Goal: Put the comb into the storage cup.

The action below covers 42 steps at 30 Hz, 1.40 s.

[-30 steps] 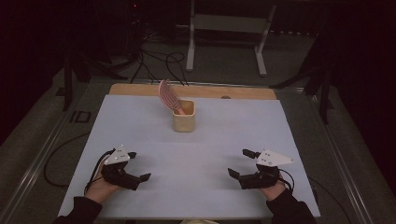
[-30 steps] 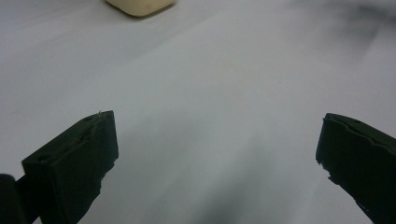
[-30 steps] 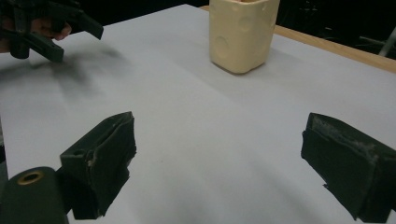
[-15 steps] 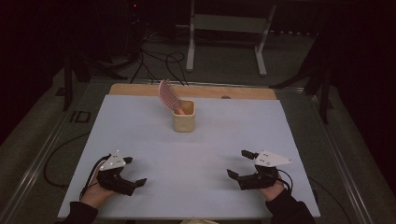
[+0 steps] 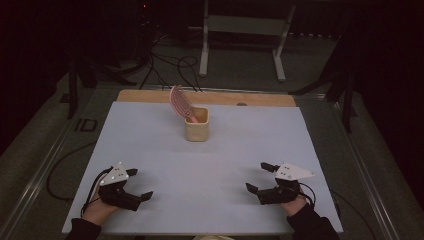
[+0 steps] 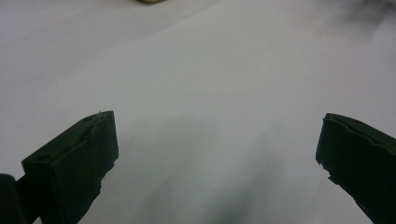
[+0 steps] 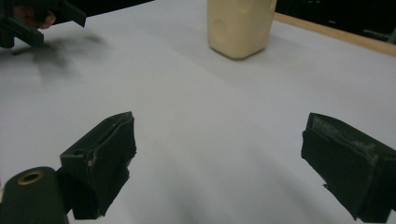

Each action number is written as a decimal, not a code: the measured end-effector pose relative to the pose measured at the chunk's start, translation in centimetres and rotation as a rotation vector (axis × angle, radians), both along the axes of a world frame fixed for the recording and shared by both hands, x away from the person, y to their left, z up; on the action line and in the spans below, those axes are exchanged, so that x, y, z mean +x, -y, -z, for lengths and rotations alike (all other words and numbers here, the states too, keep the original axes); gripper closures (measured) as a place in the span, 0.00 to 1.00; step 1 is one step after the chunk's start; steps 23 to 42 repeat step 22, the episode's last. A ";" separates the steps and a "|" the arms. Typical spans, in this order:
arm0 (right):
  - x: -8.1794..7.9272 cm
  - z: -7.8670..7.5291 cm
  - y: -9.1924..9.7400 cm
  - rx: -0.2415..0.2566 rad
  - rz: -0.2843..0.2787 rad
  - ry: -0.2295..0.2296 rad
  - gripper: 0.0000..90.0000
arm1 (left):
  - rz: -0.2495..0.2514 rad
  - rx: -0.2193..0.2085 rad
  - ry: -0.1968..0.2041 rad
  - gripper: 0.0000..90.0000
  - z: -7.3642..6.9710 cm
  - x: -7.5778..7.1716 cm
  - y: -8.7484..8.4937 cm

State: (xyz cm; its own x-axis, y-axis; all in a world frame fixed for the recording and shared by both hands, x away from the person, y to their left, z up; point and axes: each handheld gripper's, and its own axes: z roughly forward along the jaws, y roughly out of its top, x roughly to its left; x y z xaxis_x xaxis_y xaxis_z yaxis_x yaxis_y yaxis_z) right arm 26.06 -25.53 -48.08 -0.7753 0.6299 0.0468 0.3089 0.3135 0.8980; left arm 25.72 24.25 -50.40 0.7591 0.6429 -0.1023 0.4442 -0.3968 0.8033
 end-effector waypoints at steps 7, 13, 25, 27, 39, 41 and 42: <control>0.0 1.5 0.9 -0.014 0.016 -0.020 0.11 | 0.009 -0.003 0.004 0.00 -0.1 0.0 0.1; 0.5 2.1 1.1 -0.038 0.029 -0.026 0.11 | 0.011 -0.007 0.001 0.00 -0.1 0.0 0.1; 0.6 2.2 1.2 -0.049 0.048 -0.029 0.11 | 0.012 -0.008 0.001 0.00 -0.1 0.0 0.1; 0.6 2.2 1.2 -0.049 0.048 -0.029 0.11 | 0.012 -0.008 0.001 0.00 -0.1 0.0 0.1; 0.6 2.2 1.2 -0.049 0.048 -0.029 0.11 | 0.012 -0.008 0.001 0.00 -0.1 0.0 0.1; 0.6 2.2 1.2 -0.049 0.048 -0.029 0.11 | 0.012 -0.008 0.001 0.00 -0.1 0.0 0.1; 0.6 2.2 1.2 -0.049 0.048 -0.029 0.11 | 0.012 -0.008 0.001 0.00 -0.1 0.0 0.1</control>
